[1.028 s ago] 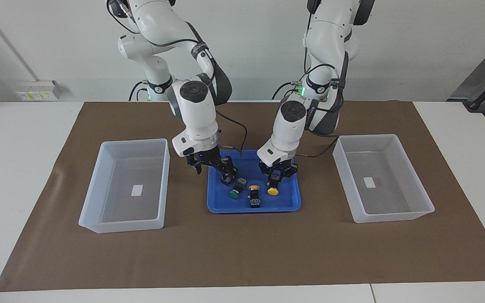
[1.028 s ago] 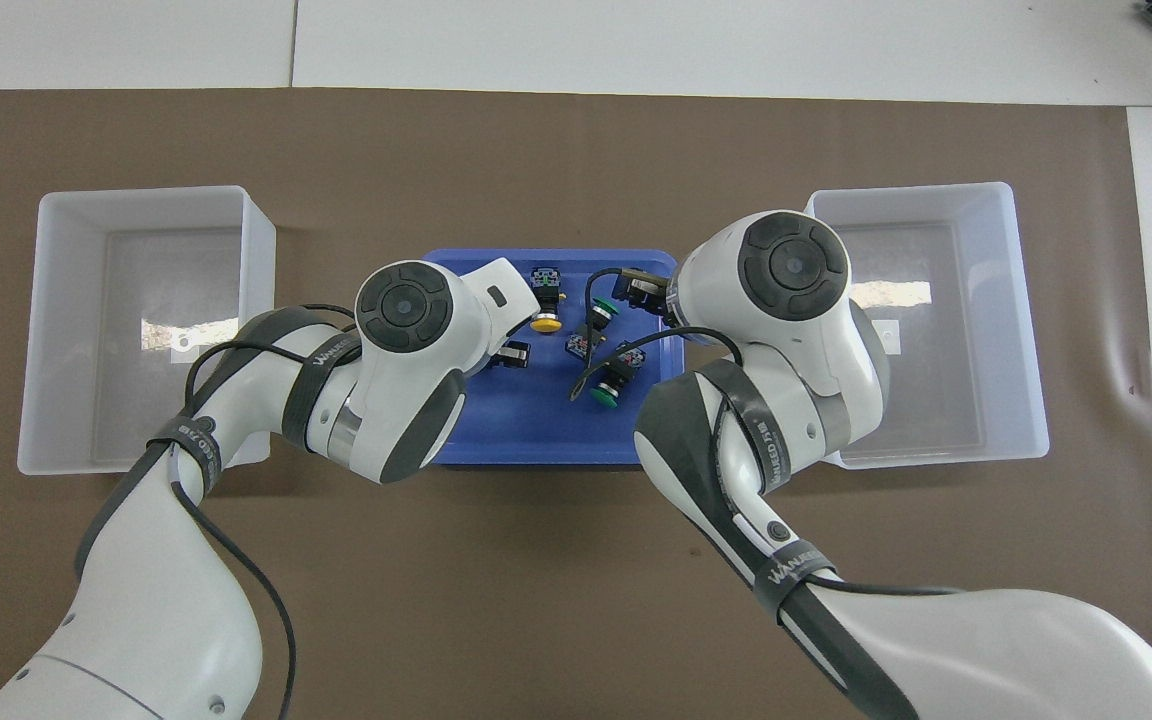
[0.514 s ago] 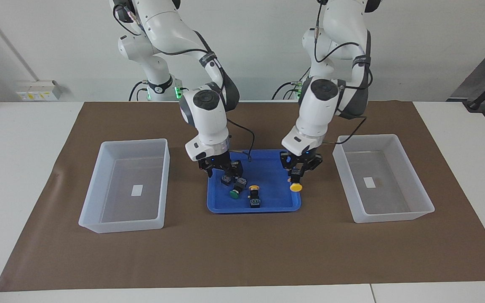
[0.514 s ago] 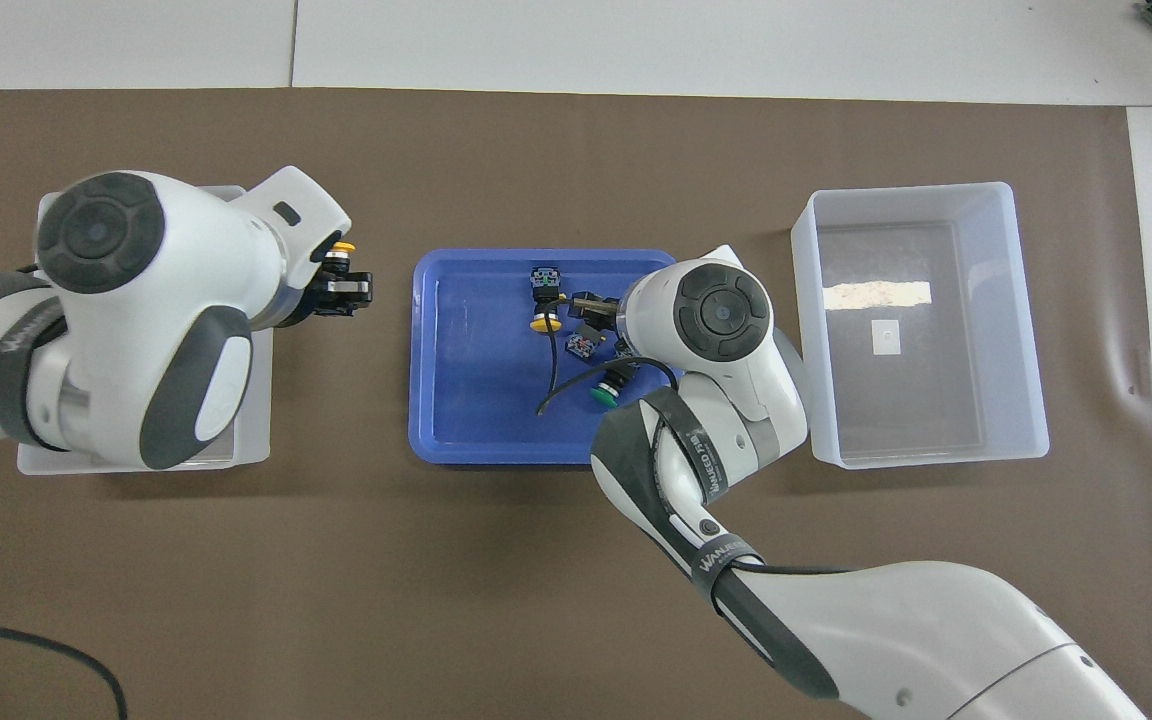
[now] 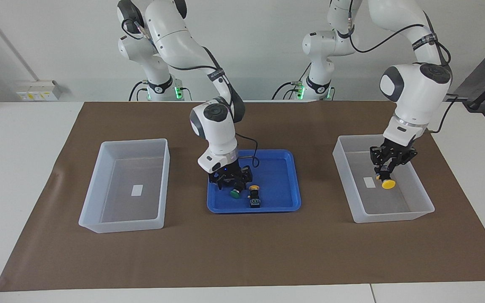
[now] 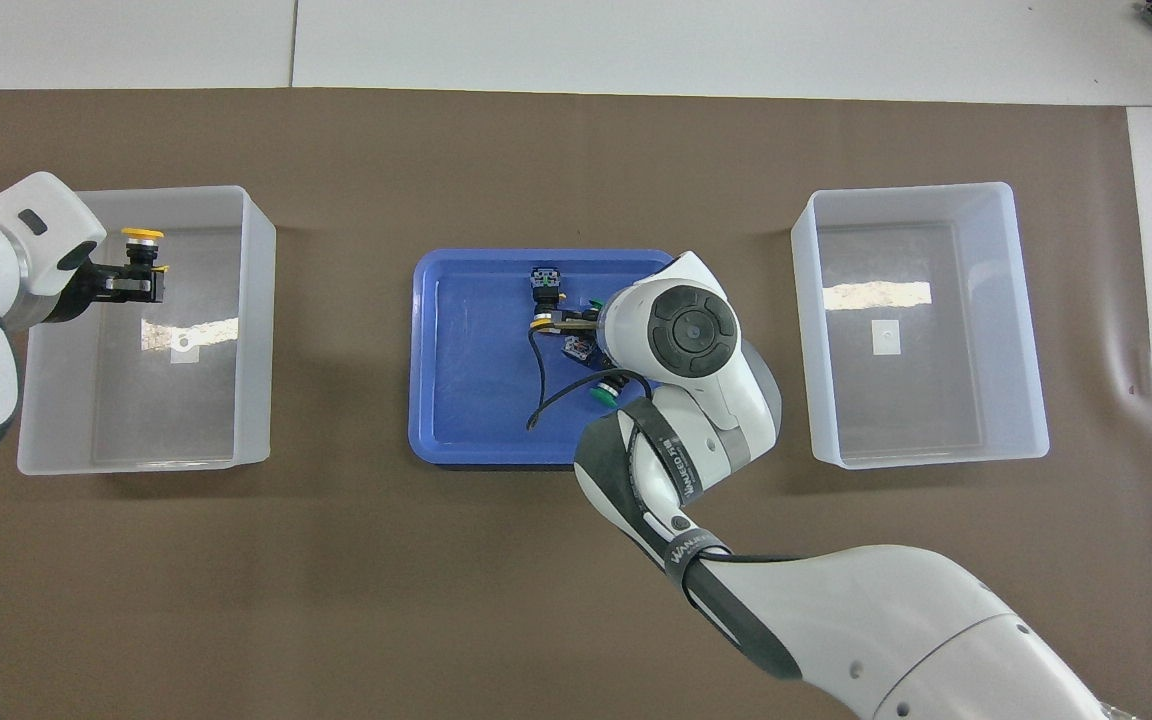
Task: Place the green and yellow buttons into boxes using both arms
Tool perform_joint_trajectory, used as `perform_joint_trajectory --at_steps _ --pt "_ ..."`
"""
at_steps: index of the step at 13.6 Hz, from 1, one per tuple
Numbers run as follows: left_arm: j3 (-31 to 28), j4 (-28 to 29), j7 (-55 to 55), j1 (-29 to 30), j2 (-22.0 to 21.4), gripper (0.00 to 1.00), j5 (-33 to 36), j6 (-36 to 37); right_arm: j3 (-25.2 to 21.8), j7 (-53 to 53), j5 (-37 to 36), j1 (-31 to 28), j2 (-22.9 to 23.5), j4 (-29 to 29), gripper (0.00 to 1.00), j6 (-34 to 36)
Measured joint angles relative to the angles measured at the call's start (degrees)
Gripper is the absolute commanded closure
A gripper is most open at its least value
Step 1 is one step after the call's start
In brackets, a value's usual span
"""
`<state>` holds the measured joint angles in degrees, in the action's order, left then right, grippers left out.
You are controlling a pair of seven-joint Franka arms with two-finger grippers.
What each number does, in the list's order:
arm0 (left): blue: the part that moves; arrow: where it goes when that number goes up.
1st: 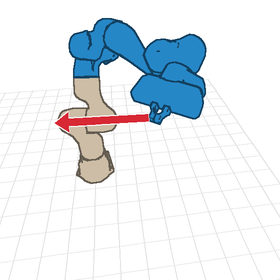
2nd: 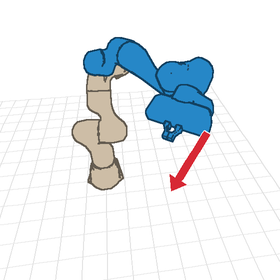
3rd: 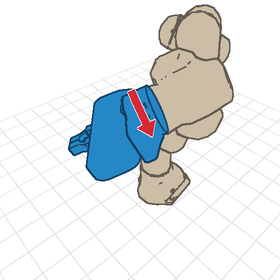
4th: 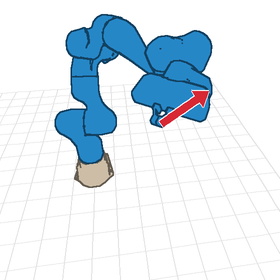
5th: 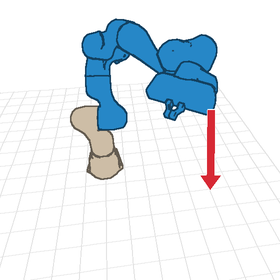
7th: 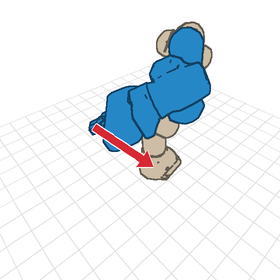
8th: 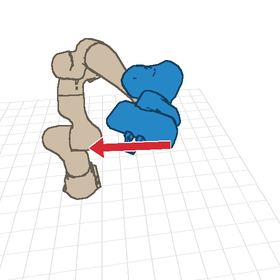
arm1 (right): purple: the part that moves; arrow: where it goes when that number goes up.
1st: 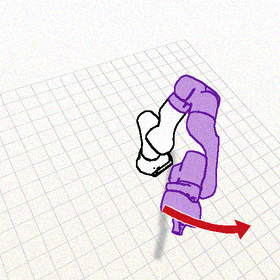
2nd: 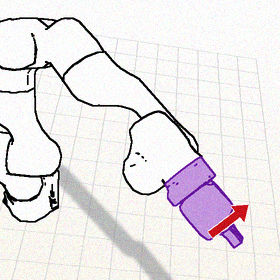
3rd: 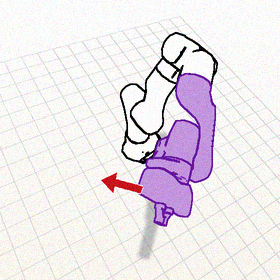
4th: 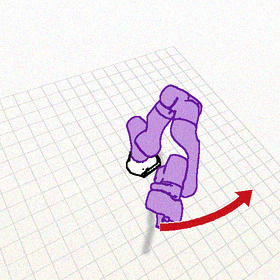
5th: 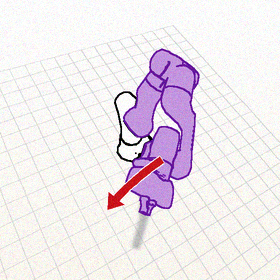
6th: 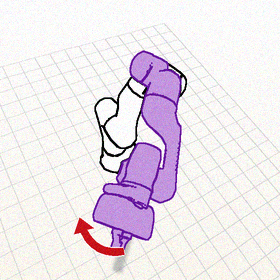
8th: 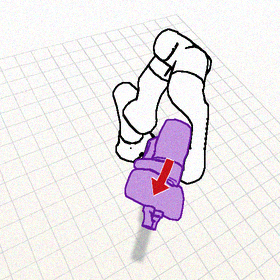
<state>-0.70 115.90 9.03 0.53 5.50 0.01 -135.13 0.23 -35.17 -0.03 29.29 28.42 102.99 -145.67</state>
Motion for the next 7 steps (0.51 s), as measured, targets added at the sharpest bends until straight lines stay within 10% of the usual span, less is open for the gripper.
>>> perform_joint_trajectory --at_steps 3,4,5,6,7 --pt "-0.1 3.2 1.7 0.9 3.0 1.0 0.0 -6.8 0.0 0.5 0.0 0.1 0.0 0.4 0.21 0.0" --pt "0.0 3.3 1.8 0.9 4.9 0.79 0.0 -8.9 0.0 0.7 0.0 0.0 0.0 0.4 0.21 0.0" --pt "0.0 3.3 1.8 0.9 6.7 0.24 0.0 -10.7 -0.1 0.8 0.0 0.0 0.0 0.1 0.21 0.0" --pt "0.1 3.3 1.8 0.9 8.2 0.0 0.0 -12.1 -0.1 0.8 0.0 -0.1 -0.1 -0.5 0.21 0.1" --pt "0.1 3.1 2.0 0.9 9.3 0.0 0.0 -12.9 -0.1 0.8 0.0 -0.3 -0.1 -1.1 0.21 0.4"
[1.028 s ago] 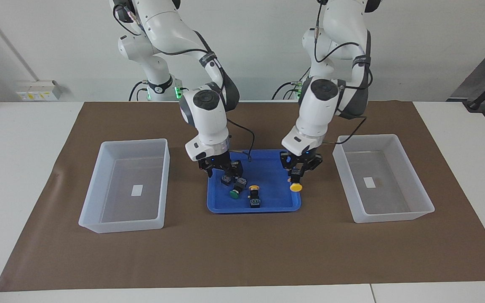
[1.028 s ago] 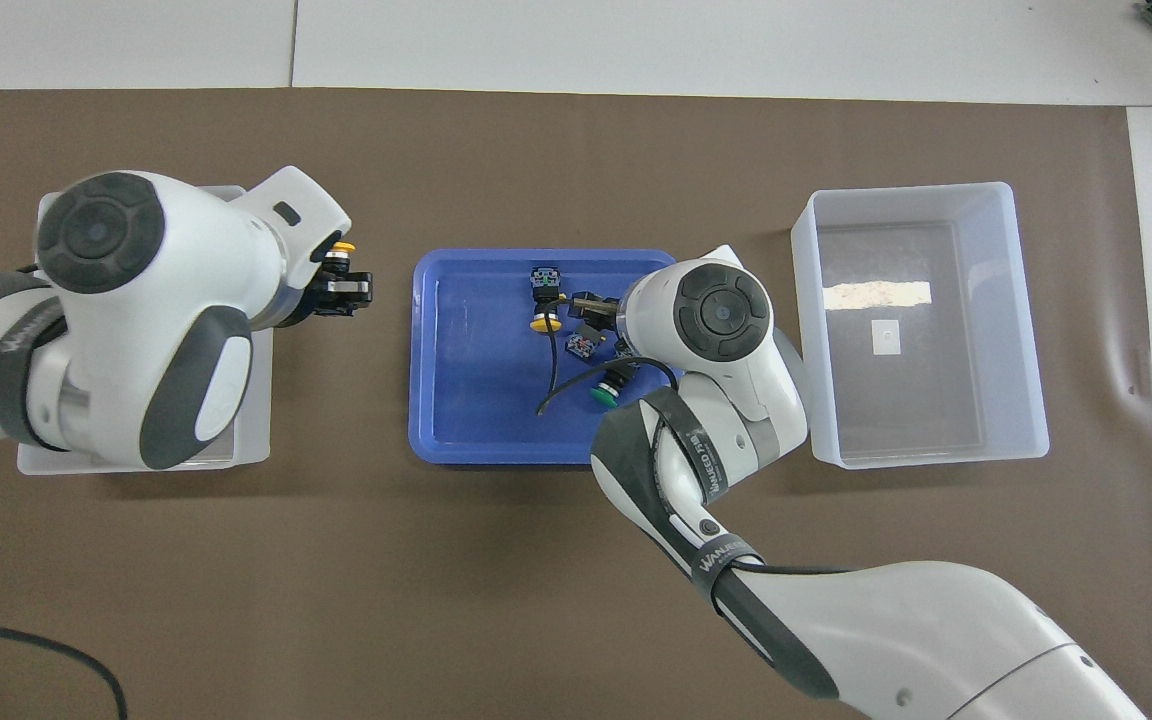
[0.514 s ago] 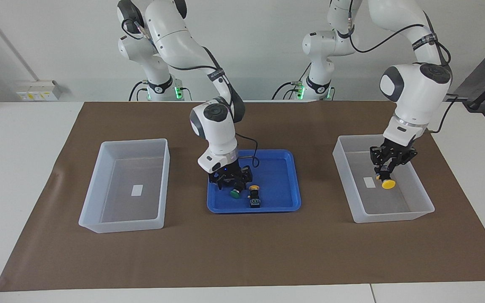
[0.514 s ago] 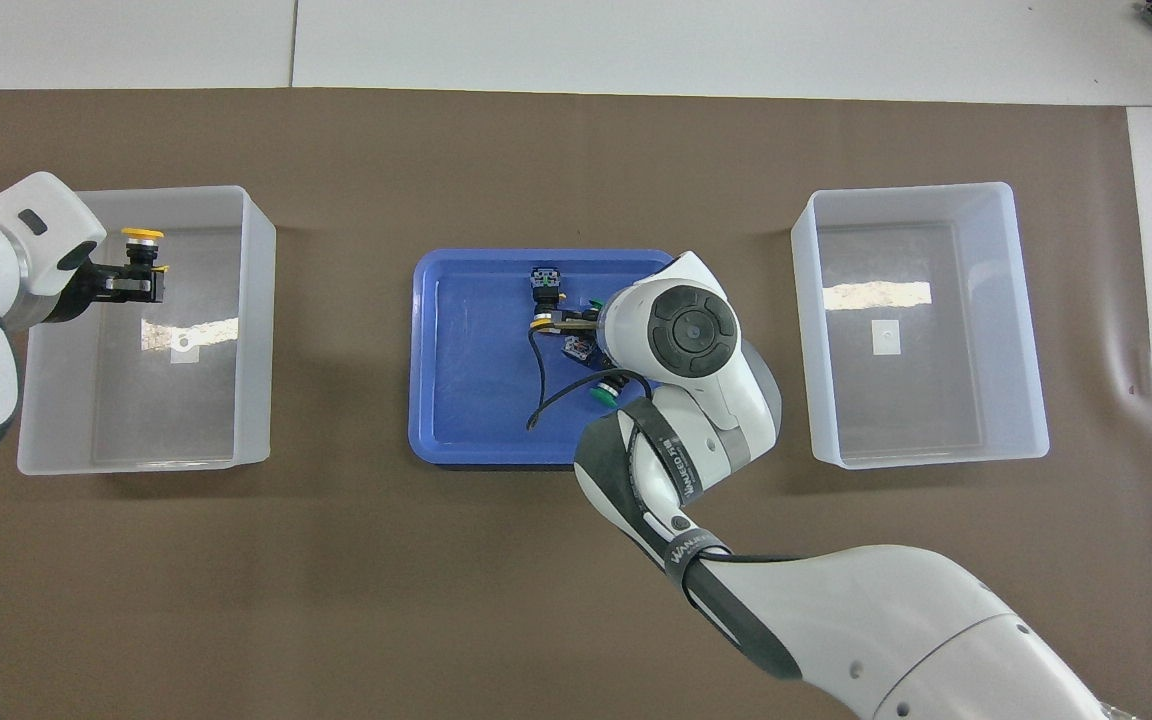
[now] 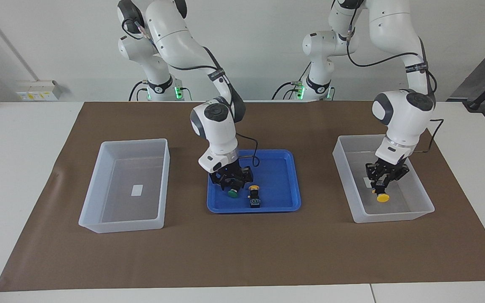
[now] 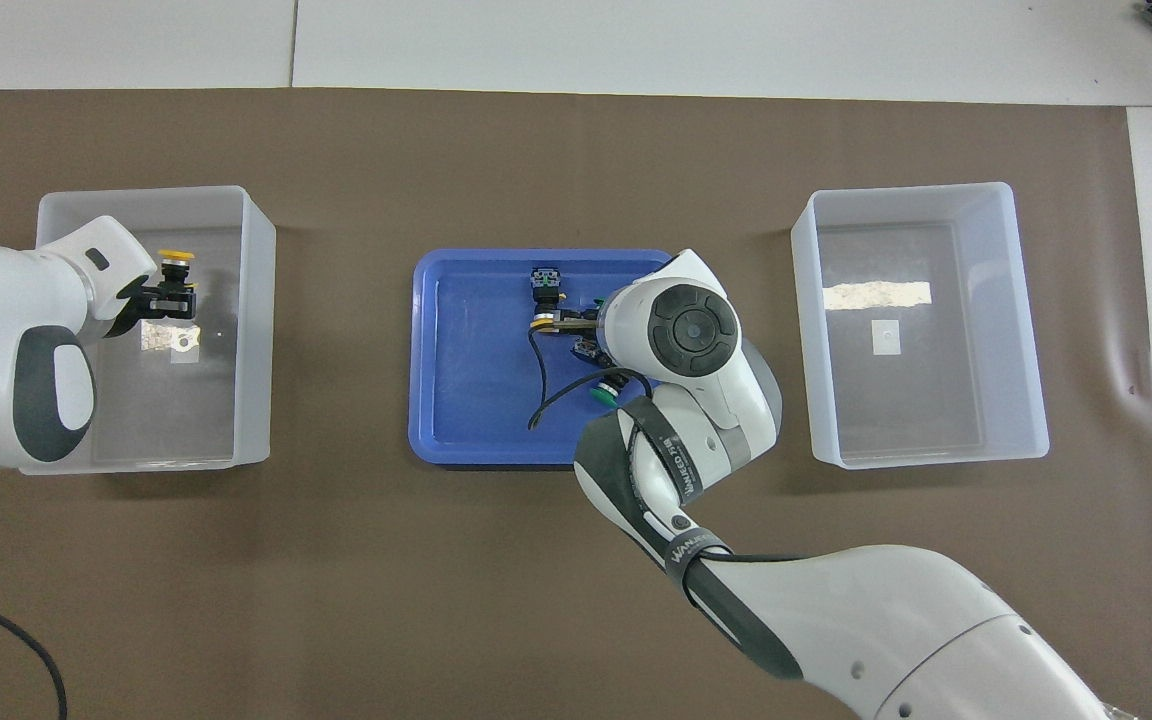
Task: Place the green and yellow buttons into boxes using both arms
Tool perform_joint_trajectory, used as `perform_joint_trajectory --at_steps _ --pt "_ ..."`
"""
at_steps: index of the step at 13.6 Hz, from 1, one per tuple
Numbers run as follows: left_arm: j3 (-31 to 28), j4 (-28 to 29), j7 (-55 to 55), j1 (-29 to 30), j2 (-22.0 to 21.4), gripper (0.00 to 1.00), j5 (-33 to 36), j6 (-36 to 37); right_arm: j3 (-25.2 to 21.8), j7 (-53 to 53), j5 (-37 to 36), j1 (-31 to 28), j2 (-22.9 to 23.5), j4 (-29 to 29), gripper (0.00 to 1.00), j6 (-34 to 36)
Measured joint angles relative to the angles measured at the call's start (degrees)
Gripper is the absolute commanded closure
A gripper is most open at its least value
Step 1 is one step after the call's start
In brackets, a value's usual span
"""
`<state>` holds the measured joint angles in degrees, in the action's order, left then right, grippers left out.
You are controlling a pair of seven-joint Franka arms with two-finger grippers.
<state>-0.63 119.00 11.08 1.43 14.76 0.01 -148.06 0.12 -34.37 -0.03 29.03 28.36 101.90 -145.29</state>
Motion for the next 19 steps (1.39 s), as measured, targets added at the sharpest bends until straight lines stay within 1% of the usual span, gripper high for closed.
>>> perform_joint_trajectory --at_steps 2,4,7,8,9,10,11,12,16,19 --pt "0.0 -0.9 0.6 0.1 0.4 0.0 0.0 -0.4 -0.1 -0.3 0.0 -0.2 0.0 -0.6 0.21 0.1" --pt "0.1 -2.3 0.8 0.1 -0.7 0.0 0.0 1.1 -0.1 -1.2 0.0 -0.2 0.0 -0.8 0.21 0.1" --pt "0.9 -4.8 0.9 0.0 -5.6 0.0 0.0 9.5 0.0 -1.9 0.1 -0.1 0.0 -0.8 0.21 -0.3" --pt "1.2 -6.0 0.9 -0.3 -7.3 0.0 0.0 13.0 0.0 -2.3 0.1 -0.1 0.1 -0.7 0.24 -0.4" --pt "1.4 -7.2 0.9 -0.7 -8.7 0.0 0.0 15.9 0.0 -2.5 0.1 -0.1 0.1 -0.6 0.31 -1.0" --pt "1.6 -8.2 0.7 -1.2 -9.9 0.0 0.0 18.2 0.0 -2.6 0.1 0.0 0.2 0.0 0.45 -2.1" --pt "1.7 -8.8 0.2 -1.9 -10.7 0.0 0.0 19.5 0.0 -2.6 0.1 0.0 0.2 0.9 0.68 -3.5" --pt "1.8 -9.0 -0.9 -3.0 -11.1 0.0 0.0 19.8 0.0 -2.8 0.1 0.1 0.3 1.6 1.0 -4.4" --pt "2.0 -8.9 -4.5 -8.3 -10.8 0.0 0.0 19.8 0.0 -2.9 0.1 0.1 0.4 1.6 1.0 -3.8" --pt "2.1 -8.8 -7.0 -11.0 -10.2 0.0 0.0 19.4 -0.2 -1.7 0.1 -1.4 -1.3 -0.7 1.0 1.1"
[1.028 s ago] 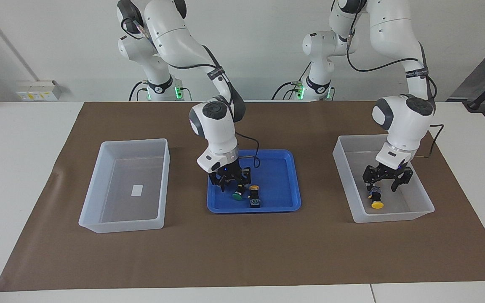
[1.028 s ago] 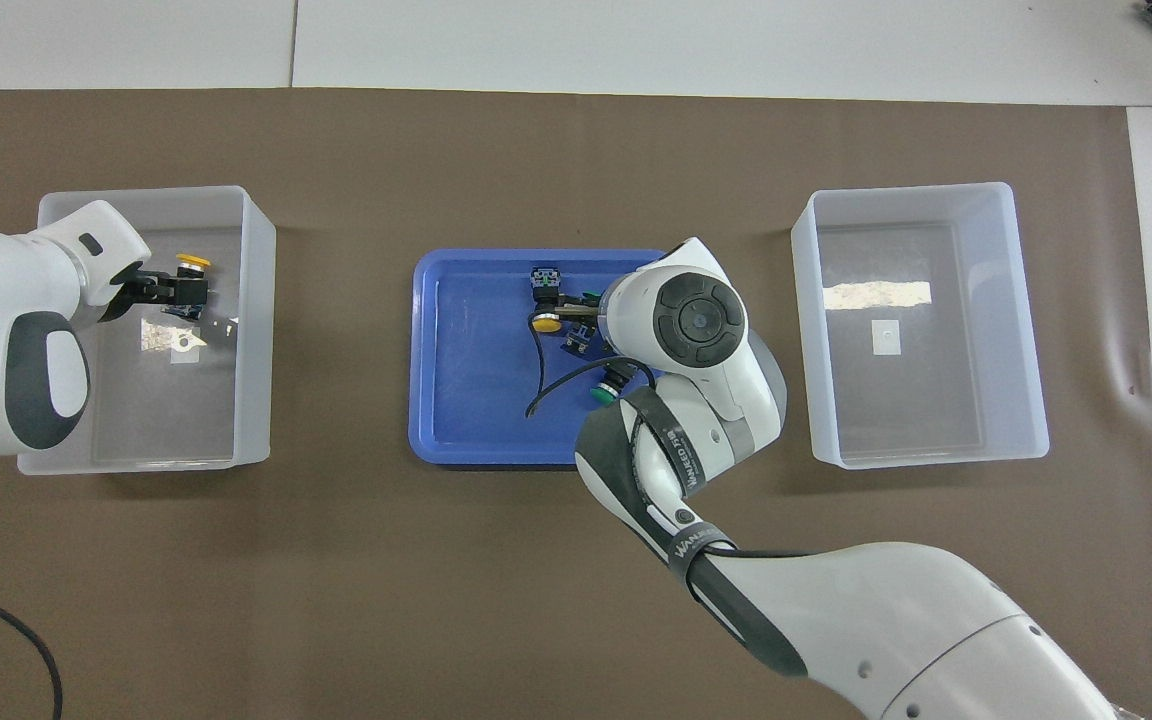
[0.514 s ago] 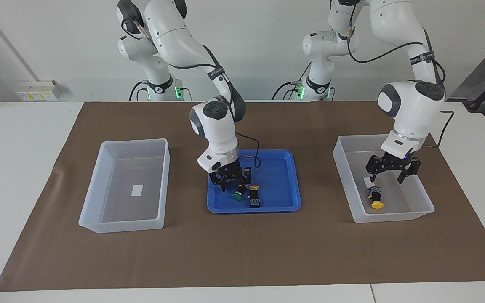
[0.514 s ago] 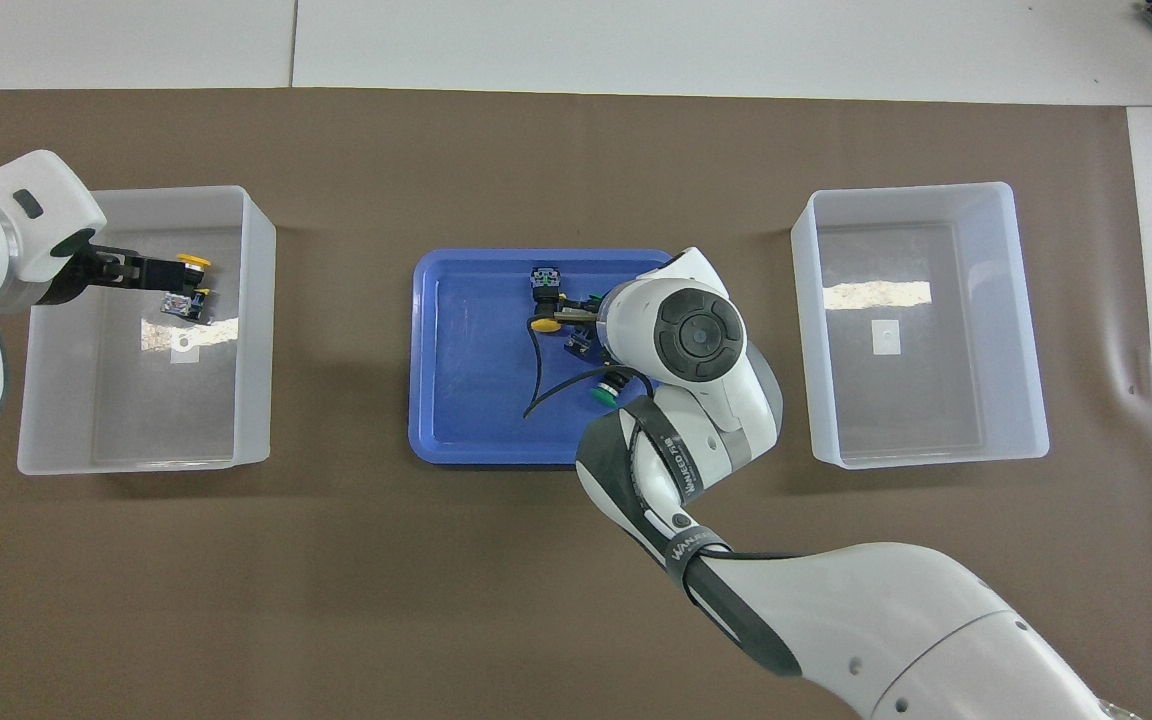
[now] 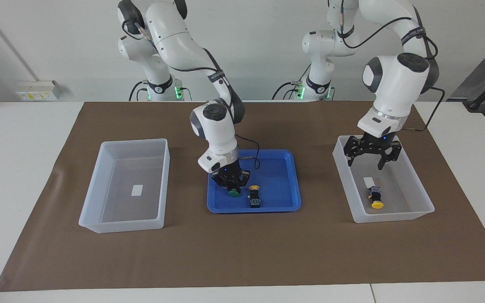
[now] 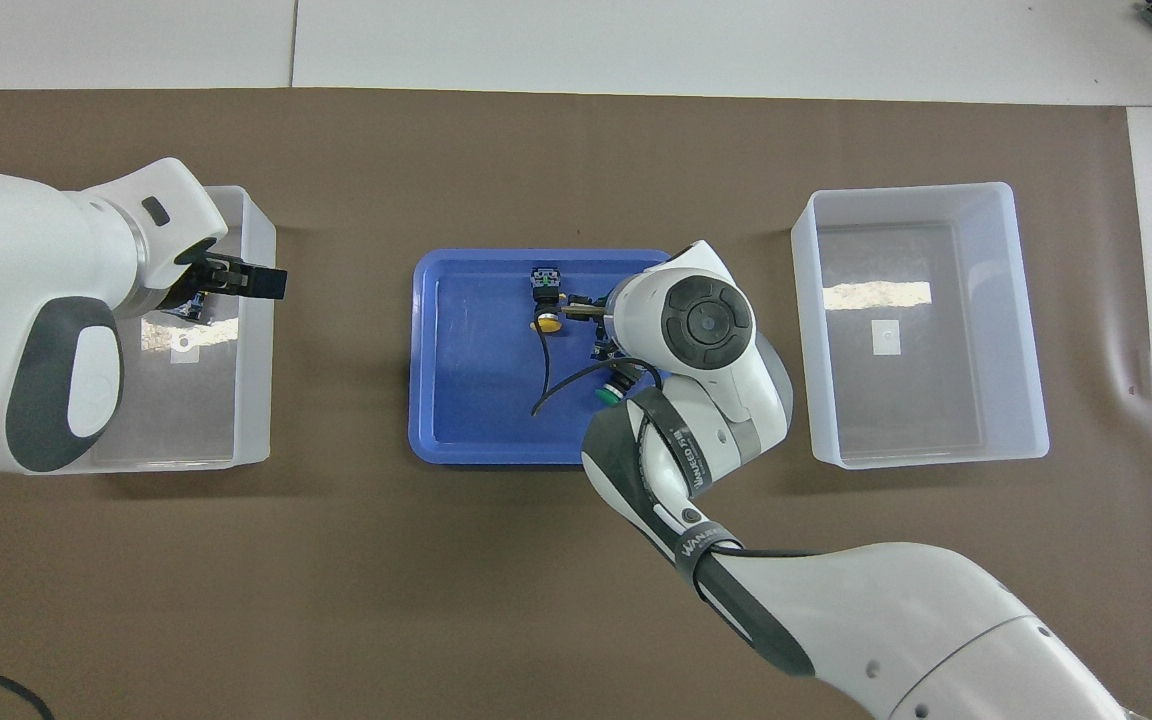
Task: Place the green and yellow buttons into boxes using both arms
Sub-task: 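Carry the button into the box with the right gripper and release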
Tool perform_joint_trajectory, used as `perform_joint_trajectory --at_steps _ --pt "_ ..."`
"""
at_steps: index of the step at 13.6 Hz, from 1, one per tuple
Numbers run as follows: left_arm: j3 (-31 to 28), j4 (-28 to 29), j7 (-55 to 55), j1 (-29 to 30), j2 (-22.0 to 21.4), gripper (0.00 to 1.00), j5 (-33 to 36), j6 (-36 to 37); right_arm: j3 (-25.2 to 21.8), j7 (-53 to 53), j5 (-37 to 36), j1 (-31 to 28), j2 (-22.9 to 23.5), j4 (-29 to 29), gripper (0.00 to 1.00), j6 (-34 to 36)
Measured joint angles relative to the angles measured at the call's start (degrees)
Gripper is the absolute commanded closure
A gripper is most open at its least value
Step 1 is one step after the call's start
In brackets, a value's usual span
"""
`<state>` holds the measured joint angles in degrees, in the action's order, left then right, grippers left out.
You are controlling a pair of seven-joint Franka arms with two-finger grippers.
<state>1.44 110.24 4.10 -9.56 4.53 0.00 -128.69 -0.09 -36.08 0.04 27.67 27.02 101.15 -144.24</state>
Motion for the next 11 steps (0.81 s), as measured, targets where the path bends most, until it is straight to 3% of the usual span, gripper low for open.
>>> perform_joint_trajectory --at_steps 3,6,11 --pt "0.1 0.0 -0.9 -0.9 0.5 0.0 0.0 -1.1 -0.1 3.0 0.0 -4.3 -4.8 -1.6 1.0 4.3" --pt "0.1 0.0 -0.9 -1.7 0.5 0.0 0.0 -1.6 -0.4 12.8 0.0 -11.0 -9.0 -1.6 1.0 10.1" --pt "0.0 0.0 -1.0 -1.9 0.5 0.0 0.0 -1.9 -0.5 33.1 0.0 -22.9 -11.0 -0.6 1.0 15.6"
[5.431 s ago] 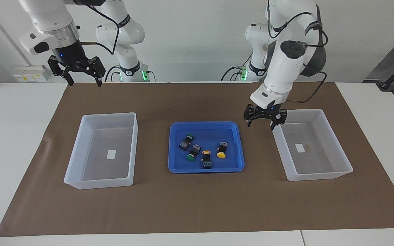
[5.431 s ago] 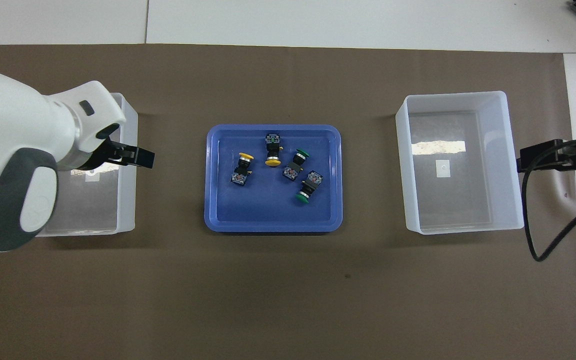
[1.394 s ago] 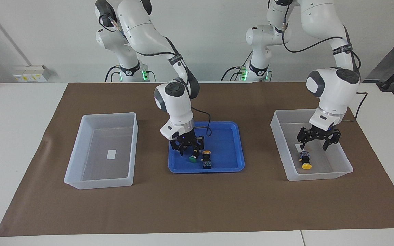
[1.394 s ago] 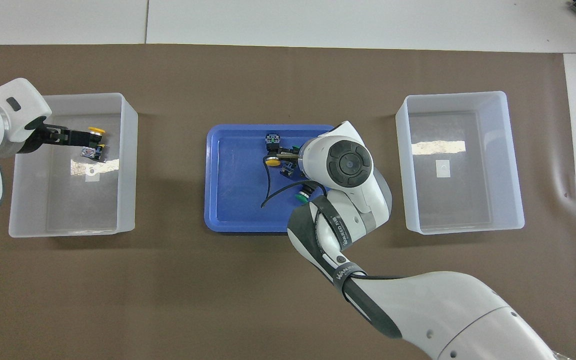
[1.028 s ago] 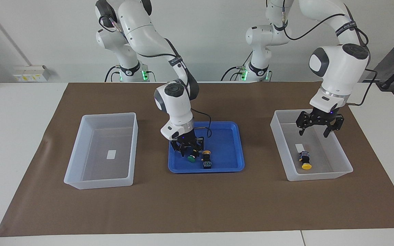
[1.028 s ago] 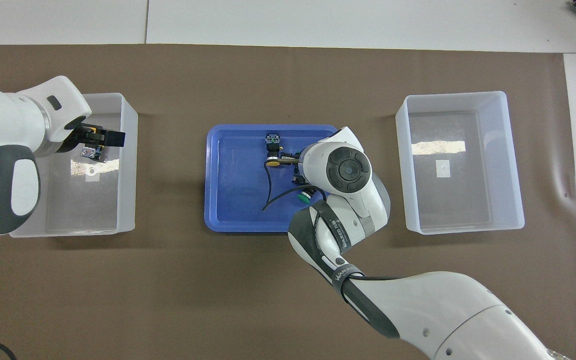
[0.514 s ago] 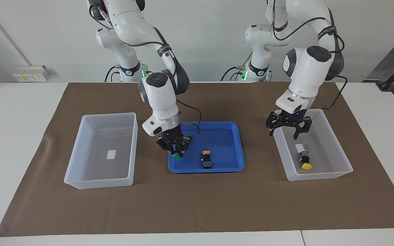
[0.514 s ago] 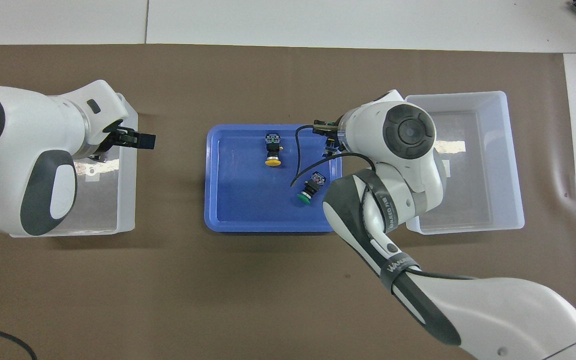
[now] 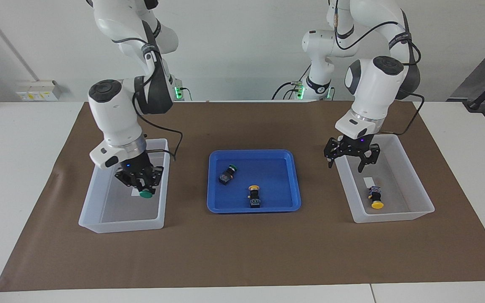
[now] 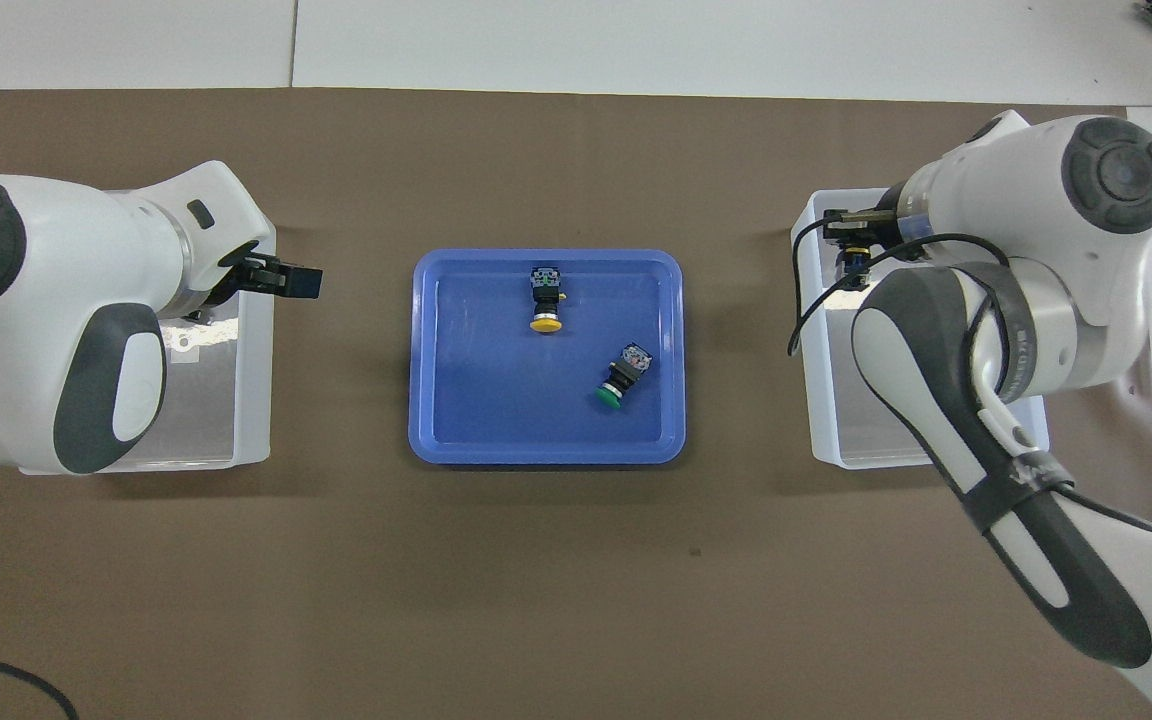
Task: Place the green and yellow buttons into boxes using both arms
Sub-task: 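Carry the button into the box with the right gripper and release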
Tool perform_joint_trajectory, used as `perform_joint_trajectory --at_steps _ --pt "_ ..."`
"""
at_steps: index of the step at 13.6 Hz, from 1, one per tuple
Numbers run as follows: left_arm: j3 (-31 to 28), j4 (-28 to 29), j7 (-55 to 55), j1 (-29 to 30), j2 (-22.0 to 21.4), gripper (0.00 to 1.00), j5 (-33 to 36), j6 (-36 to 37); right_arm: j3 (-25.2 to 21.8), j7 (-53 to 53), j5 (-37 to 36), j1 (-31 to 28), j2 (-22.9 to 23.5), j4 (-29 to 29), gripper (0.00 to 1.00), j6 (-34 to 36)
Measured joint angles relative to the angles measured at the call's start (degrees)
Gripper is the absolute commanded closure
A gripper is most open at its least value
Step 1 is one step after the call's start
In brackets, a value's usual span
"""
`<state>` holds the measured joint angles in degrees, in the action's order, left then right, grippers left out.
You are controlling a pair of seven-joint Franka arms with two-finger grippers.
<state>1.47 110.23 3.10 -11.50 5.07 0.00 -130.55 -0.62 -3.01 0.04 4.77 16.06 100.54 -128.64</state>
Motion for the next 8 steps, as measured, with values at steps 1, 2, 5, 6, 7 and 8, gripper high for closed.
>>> perform_joint_trajectory --at_steps 1,2,5,6,7,8 --pt "0.0 0.0 0.0 0.0 0.0 0.0 0.0 0.0 0.0 2.8 0.0 -1.6 -0.1 1.0 1.0 0.0" --pt "0.0 0.0 0.0 -0.1 0.0 0.0 0.0 0.0 0.0 4.7 0.0 -2.9 -0.3 2.3 1.0 0.0" --pt "0.2 0.0 -1.8 -1.7 0.0 0.0 0.0 0.0 0.0 6.5 0.0 -5.7 -0.8 7.2 1.0 -2.4" --pt "0.2 0.0 -3.6 -3.2 0.1 0.0 0.0 0.0 0.0 6.5 0.0 -5.9 -0.7 9.0 0.97 -5.3" --pt "0.3 0.1 -5.7 -5.2 0.2 0.0 0.0 0.0 0.0 6.5 0.0 -5.9 -0.4 10.6 0.52 -8.2" --pt "0.4 0.1 -8.1 -7.3 0.5 0.0 0.0 -0.1 0.1 6.5 0.0 -5.9 0.0 11.8 0.03 -10.3"
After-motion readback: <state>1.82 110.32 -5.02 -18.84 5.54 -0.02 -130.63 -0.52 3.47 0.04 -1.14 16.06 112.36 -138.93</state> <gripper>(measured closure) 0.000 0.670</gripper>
